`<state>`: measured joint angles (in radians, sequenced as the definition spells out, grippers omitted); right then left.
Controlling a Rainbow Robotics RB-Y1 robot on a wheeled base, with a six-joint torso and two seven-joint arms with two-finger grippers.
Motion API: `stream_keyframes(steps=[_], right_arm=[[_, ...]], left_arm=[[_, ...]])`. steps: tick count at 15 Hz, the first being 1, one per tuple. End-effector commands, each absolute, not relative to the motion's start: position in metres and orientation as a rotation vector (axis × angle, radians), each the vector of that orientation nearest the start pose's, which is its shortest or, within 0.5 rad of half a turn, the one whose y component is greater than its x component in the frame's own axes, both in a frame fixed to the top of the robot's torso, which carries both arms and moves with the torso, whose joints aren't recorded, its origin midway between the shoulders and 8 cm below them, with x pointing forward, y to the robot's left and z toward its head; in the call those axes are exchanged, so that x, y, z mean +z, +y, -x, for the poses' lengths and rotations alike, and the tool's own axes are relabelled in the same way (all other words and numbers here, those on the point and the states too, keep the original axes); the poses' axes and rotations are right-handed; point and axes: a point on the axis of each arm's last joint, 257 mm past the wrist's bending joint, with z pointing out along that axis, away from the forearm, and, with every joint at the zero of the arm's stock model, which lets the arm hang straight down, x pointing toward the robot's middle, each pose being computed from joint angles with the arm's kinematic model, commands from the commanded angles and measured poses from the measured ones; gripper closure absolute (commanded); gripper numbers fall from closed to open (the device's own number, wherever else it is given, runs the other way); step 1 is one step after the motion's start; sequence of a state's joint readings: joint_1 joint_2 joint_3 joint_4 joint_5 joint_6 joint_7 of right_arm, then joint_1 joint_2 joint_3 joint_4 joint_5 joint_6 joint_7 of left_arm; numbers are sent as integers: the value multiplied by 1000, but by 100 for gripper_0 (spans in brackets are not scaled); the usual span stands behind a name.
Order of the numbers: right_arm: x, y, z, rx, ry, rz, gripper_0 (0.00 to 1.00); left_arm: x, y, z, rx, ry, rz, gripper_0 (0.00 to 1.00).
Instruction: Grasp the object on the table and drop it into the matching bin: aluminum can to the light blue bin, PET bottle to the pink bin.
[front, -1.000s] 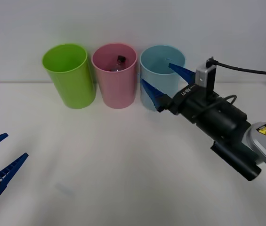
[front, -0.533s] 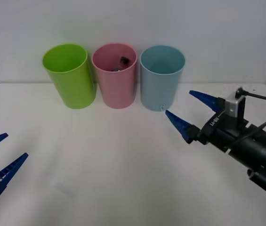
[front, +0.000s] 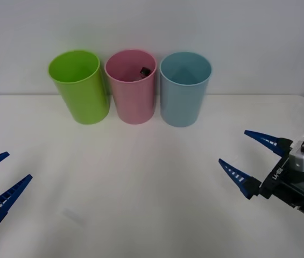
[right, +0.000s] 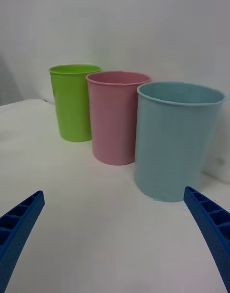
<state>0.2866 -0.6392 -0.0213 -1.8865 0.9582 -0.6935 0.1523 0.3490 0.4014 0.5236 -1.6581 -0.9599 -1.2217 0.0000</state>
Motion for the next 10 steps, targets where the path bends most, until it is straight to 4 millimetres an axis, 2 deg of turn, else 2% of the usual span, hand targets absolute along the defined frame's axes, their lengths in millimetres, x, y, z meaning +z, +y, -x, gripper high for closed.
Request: stream_keyframes(steps=[1,10], right_arm=[[-187,-227,-386,463,1434,757,0],[-227,-288,-346,564,1486,780,0]], left_arm=[[-169,330,-342,-567,1441,-465,0],[-169,330,-342,-567,1441,-465,0]])
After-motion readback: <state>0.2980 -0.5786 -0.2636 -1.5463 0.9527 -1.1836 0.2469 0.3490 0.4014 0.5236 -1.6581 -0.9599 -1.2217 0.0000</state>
